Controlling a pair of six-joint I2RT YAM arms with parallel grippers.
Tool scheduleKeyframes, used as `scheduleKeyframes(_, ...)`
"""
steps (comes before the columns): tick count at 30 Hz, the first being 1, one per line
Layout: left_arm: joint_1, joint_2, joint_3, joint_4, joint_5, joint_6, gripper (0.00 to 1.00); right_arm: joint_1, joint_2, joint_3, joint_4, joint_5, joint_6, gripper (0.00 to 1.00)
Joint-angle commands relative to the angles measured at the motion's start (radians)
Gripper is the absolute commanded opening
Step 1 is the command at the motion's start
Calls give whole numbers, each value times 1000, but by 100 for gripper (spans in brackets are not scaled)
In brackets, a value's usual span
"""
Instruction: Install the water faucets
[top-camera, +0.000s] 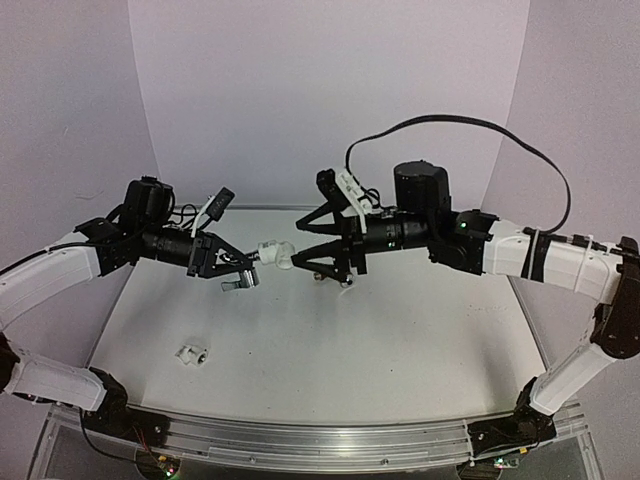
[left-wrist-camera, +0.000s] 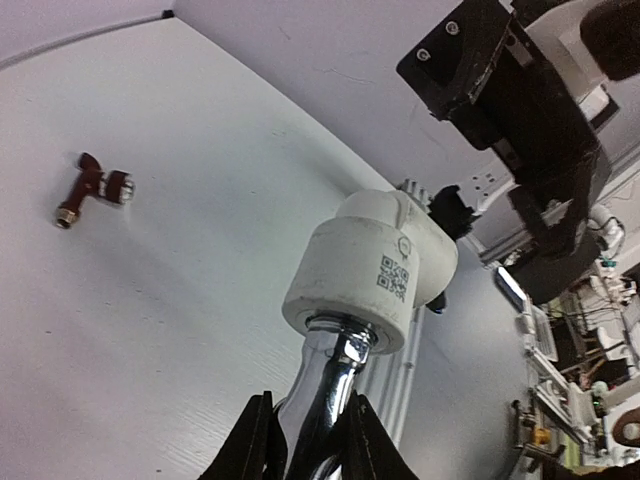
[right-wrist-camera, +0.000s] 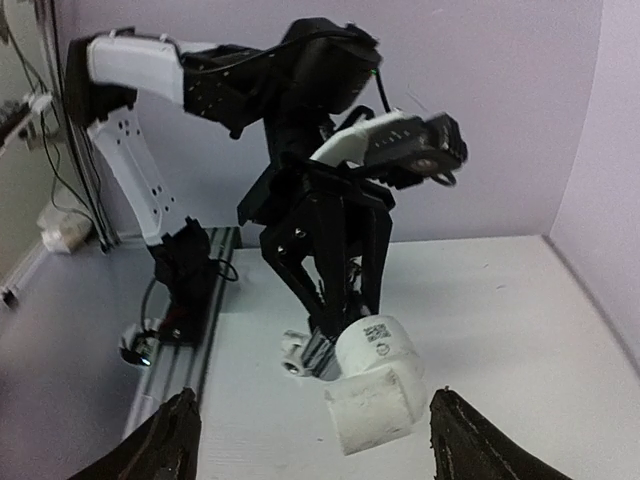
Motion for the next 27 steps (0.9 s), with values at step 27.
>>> scheduleKeyframes(27, 7, 145, 78, -53, 468, -75, 0, 140, 78, 14, 9, 172, -955, 44)
